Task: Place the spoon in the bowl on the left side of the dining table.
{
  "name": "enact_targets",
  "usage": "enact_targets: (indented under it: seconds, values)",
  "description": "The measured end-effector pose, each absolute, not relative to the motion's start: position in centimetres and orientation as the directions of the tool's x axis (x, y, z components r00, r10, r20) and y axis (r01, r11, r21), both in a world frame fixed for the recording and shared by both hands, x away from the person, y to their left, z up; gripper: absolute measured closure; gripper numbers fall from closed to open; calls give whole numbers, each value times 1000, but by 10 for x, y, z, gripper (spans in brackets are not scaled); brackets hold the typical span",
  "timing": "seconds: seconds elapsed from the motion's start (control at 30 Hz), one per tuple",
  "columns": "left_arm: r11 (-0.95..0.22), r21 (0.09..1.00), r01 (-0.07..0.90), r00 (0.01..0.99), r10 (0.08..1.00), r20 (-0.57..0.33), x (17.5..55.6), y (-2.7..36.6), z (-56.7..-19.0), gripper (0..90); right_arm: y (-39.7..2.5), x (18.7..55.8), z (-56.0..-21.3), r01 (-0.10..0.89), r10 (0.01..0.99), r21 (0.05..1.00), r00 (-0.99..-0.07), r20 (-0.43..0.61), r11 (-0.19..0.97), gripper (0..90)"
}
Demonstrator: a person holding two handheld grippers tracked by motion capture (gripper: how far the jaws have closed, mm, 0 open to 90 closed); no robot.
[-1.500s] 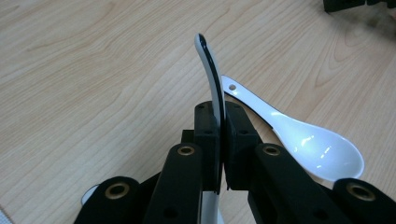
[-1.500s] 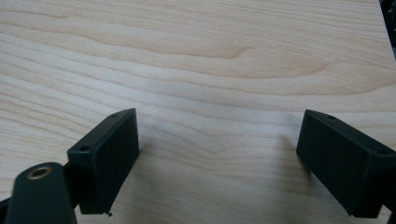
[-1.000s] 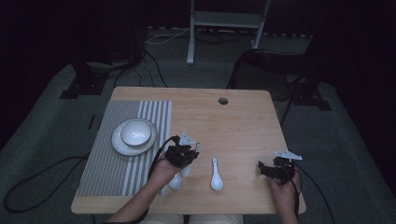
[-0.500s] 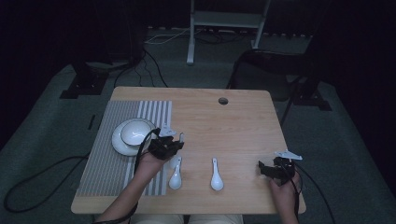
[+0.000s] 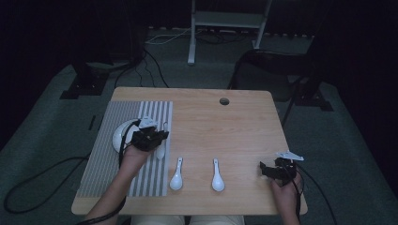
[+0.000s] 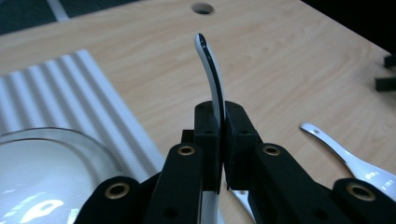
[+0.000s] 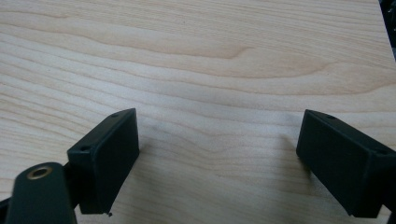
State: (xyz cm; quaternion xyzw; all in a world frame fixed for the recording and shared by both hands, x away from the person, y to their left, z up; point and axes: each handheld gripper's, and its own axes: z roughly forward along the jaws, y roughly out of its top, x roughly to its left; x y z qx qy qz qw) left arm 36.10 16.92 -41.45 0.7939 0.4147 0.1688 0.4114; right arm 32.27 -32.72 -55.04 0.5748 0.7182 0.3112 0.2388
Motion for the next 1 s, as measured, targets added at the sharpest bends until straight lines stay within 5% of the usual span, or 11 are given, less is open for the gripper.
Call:
enact_targets:
  seconds: [0.57,1.0]
  values:
    - [-247,821,515,487,872,-43,385,230,-399,854,-327,323,-550,677,974,721,-224,14,146,124]
    - [-202,782,590,414,907,-78,411,251,-437,854,-327,323,-550,677,975,722,-223,14,144,125]
